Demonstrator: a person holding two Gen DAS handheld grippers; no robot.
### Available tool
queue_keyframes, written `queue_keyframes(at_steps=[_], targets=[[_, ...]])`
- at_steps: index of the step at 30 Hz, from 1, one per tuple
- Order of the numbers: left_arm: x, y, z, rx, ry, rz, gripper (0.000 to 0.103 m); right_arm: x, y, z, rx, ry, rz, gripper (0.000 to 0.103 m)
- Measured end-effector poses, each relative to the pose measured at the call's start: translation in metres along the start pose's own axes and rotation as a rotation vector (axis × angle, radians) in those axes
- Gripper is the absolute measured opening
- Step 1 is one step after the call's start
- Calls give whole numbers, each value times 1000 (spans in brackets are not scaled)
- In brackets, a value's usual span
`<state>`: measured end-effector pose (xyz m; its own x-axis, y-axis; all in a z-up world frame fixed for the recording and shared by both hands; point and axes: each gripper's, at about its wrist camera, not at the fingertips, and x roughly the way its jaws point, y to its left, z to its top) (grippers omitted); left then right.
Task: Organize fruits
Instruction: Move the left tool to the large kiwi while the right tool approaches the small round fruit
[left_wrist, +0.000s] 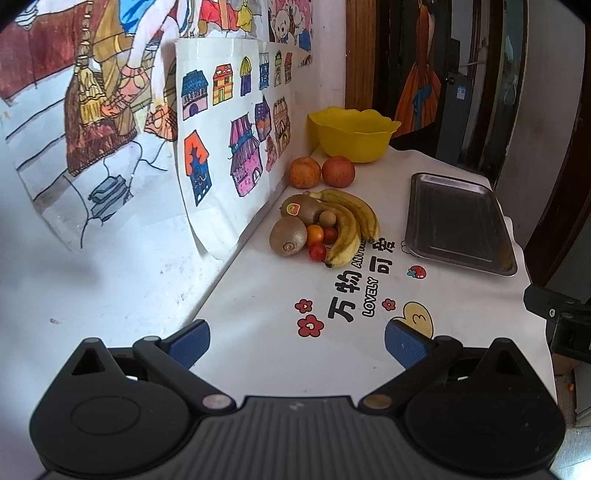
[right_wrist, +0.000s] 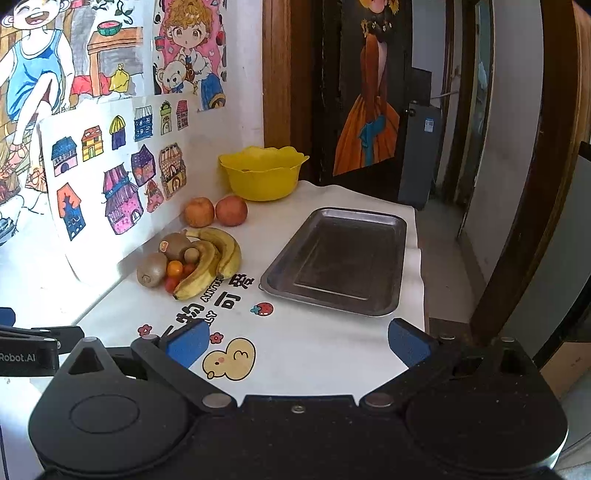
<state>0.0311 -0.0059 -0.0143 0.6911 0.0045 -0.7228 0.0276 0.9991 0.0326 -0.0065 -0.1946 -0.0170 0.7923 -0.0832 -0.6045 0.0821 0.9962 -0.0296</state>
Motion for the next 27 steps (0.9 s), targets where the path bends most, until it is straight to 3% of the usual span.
queue_keyframes(at_steps=[6,12,18,27], targets=[[11,-2,6,-8,29,10,102,13,-1,7,-12,30,-25,102],[26,-6,21,-26,63,30,102,26,-6,21,-13,59,7,102],[49,-12,43,-44,94,51,102,53,-9,41,-86,98,0,102],[97,-18,72,-58,158,105,102,109,-13,63,-183,106,167,102]])
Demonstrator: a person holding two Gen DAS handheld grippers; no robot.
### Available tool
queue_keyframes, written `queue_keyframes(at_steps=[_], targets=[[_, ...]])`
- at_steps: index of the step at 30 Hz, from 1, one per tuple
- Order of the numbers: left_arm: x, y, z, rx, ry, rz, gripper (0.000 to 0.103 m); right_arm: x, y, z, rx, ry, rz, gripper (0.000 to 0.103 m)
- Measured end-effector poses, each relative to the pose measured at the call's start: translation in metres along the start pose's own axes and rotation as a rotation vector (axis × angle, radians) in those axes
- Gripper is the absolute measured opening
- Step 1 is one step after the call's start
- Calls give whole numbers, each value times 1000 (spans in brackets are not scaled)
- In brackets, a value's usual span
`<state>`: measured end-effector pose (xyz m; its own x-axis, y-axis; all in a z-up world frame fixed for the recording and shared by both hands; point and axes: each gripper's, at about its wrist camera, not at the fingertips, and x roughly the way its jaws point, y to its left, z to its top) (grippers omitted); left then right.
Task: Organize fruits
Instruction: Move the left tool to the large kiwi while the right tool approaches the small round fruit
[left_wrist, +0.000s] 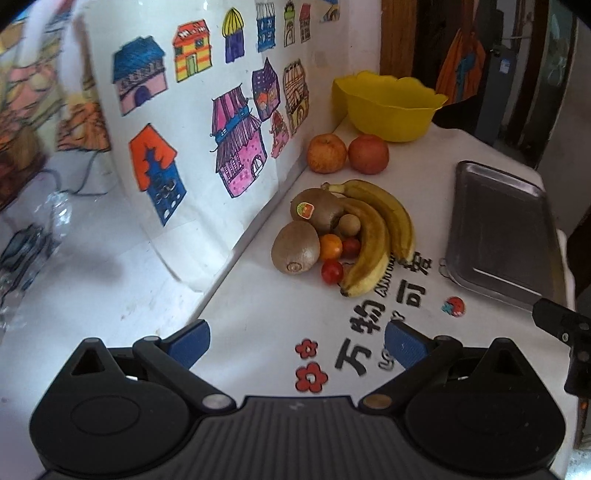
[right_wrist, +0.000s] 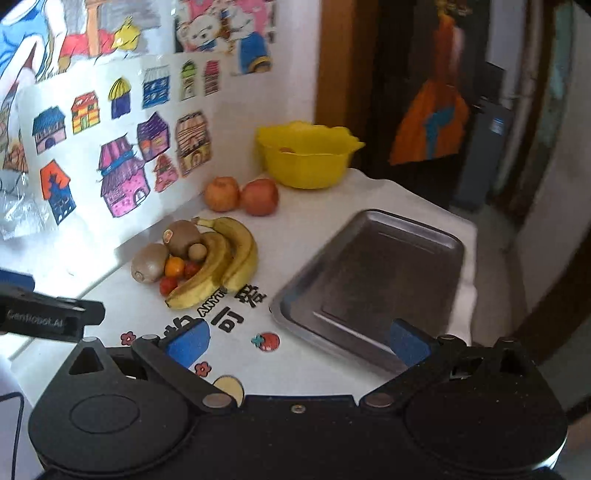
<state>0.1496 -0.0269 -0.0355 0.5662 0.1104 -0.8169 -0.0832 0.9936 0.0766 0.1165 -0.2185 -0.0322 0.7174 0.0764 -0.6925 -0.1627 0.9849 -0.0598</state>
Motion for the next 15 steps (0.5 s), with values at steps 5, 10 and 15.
queue_keyframes(at_steps=[5,10,15], targets=[[23,-4,11,-12,21,43,102,35,-7,11,-58,26,119,102],[40,-2,15,-30,49,72,102,62,0,17,-160,68,230,102],[54,1,17,-22,71,74,102,79,12,20,-220,82,243,102]])
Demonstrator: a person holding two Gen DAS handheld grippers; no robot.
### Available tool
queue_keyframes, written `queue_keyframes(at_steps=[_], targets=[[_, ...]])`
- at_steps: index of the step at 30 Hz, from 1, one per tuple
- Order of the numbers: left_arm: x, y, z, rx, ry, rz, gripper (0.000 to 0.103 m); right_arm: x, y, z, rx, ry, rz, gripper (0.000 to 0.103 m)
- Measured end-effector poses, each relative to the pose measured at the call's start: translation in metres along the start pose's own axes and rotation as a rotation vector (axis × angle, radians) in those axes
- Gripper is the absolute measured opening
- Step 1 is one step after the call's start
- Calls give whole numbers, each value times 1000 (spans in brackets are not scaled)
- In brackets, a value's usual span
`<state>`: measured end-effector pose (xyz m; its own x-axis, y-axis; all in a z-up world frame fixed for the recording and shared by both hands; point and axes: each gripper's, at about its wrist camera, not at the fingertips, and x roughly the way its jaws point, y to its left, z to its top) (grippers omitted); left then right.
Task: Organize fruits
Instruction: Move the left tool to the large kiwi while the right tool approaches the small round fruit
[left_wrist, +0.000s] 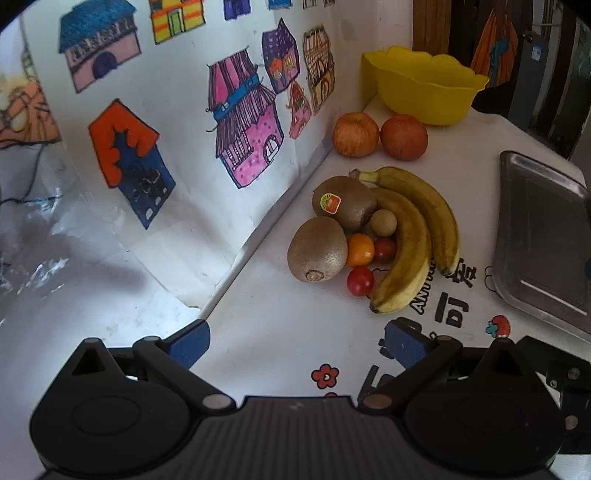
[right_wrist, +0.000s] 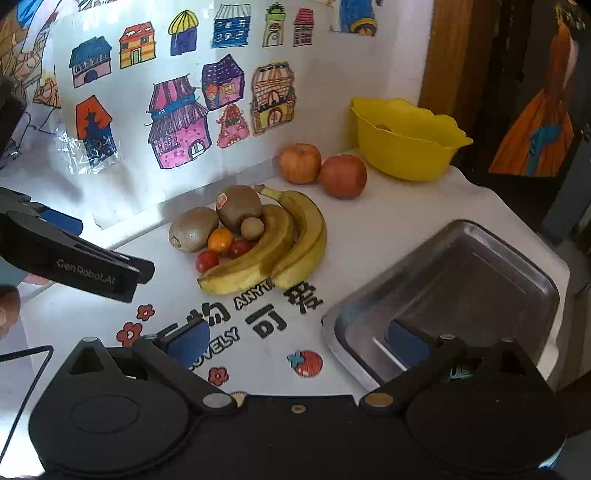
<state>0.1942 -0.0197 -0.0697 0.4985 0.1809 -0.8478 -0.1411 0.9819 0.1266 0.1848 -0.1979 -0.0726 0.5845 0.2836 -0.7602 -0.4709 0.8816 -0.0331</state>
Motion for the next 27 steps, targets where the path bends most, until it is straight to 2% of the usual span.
queue_keyframes(at_steps=[5,11,14,19,27], targets=[[11,2,8,24,8,-7,102,11,2,4,-6,-1,-20,102],[33,5,22,44,-29,26,102,25,-2,12,-40,9,-88,102],[45,5,26,57,-20,0,102,37,-5,20,-73,15,-73,102],[55,1,28,55,-15,-44,102,61,-12,39,-105,28,-31,89],[63,2,37,23,-17,-66,102,84,-21,57,-23,24,31,83]])
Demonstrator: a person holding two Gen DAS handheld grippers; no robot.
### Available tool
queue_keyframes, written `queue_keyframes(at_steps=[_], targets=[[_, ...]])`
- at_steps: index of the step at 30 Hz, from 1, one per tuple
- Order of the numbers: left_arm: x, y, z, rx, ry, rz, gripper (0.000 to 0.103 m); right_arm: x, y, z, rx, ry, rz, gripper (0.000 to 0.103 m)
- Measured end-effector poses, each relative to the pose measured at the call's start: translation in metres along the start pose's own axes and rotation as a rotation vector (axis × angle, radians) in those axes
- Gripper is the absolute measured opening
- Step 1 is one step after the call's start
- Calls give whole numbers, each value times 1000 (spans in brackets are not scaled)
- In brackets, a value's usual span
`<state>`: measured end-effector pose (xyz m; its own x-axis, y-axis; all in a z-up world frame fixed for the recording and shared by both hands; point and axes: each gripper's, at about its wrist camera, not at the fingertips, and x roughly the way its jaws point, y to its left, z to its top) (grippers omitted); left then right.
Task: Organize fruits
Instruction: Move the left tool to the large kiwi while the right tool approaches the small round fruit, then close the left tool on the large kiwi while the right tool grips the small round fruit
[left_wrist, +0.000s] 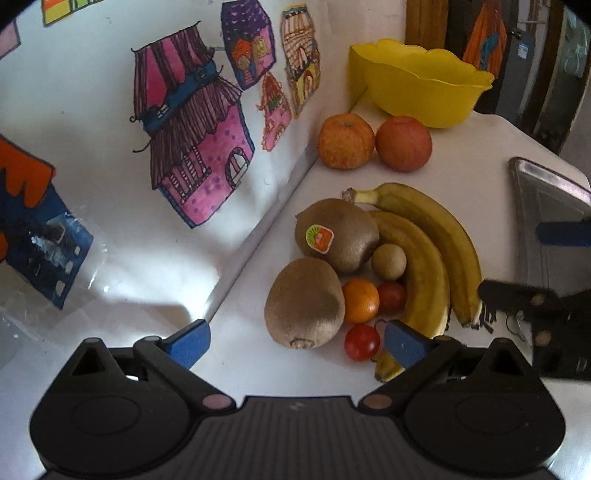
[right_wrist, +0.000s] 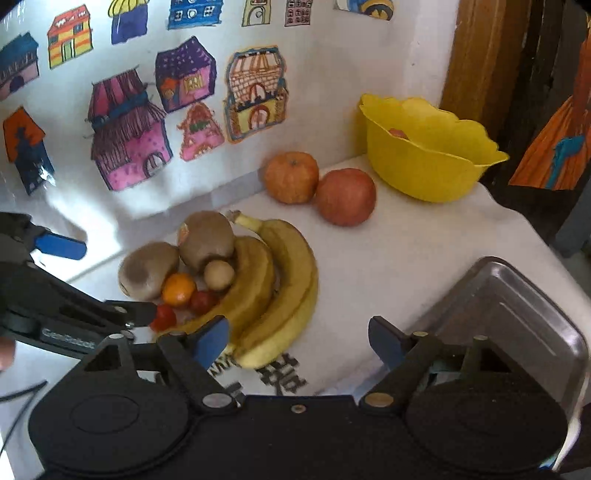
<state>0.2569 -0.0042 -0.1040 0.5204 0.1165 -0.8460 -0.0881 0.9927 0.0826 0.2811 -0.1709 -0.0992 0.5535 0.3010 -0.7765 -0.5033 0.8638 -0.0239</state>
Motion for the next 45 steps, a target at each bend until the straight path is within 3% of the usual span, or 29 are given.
queue_keyframes(at_steps=[9,13,18,22,35,45], targets=[[11,8,3,-38,-6,-7,95,18,8,17,-206,15,155,67],[14,12,4,-57,-6,-23,87,25,12,24,-281,10,182,55],[16,14,6,-77,-10,-35,77,33,22,32,-310,-4,225,50],[18,19,8,-92,-12,-54,75,43,32,33,-367,11,239,40],[23,33,13,-160,16,-130,70,50,43,30,-541,36,261,38],[33,43,14,-234,35,-156,72,59,54,40,-586,52,232,38]])
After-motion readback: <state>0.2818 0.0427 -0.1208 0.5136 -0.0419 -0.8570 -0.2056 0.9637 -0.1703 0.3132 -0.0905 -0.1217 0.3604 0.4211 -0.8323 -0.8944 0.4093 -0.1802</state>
